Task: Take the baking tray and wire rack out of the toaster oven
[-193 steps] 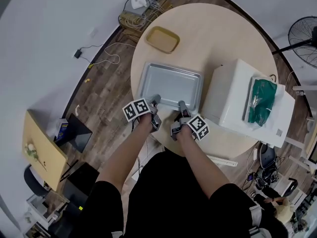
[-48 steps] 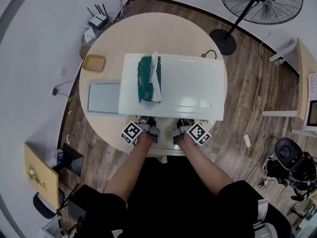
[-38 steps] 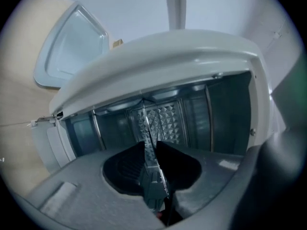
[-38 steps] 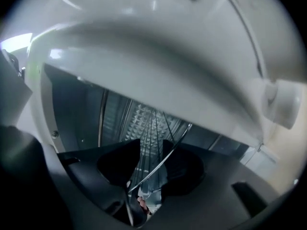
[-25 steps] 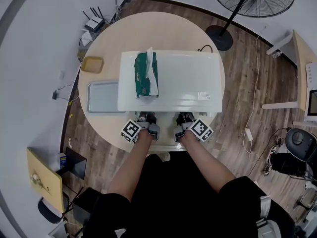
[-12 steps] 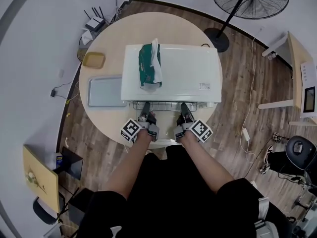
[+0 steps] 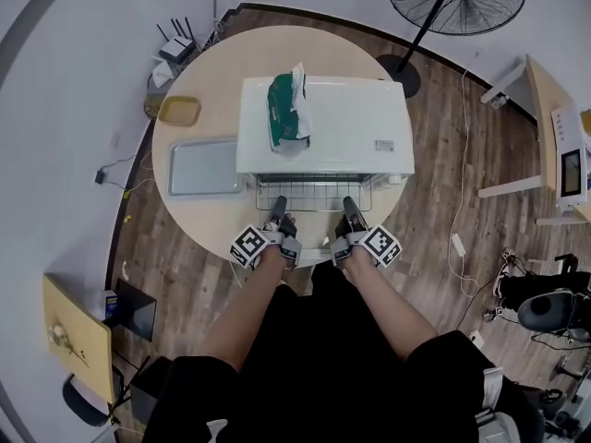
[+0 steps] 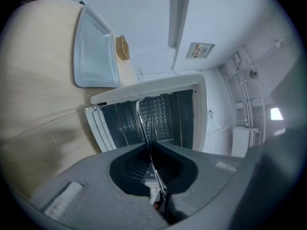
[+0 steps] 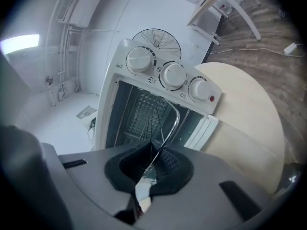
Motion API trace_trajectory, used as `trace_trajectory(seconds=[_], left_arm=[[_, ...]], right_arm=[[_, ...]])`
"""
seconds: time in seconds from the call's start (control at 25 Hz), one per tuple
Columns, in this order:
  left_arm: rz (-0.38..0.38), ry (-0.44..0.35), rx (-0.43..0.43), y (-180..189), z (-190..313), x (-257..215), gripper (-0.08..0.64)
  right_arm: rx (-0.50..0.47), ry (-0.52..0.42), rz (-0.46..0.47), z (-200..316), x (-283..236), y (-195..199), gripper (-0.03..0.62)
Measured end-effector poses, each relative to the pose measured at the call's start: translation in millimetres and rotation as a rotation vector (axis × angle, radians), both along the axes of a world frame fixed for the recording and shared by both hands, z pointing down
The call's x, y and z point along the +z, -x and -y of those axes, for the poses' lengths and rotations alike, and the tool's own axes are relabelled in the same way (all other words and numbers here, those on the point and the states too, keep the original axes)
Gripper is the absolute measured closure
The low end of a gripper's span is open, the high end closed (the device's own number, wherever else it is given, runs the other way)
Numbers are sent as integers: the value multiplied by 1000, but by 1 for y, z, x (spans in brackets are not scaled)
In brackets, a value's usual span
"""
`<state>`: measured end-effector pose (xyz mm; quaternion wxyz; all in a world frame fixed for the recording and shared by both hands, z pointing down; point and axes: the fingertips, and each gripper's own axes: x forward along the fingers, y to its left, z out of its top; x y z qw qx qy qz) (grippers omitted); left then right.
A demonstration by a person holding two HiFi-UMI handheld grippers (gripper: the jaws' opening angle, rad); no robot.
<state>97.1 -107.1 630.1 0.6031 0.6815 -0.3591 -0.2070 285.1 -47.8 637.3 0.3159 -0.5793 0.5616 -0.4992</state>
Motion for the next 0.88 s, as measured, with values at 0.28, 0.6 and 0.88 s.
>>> trace_trajectory(seconds=[0.28,0.6,0.88], left_arm=[[-40,10,13,10,-31,-4,538],[-101,26,24,26,-72,-9,540],[-119,33,55,44,-106,-10,540]], right_arm=[[12,2,-7,-33,-2,11,589],[40,1,-8,-78,-6,28,588],[56,0,-21,-116,-8,47,588]])
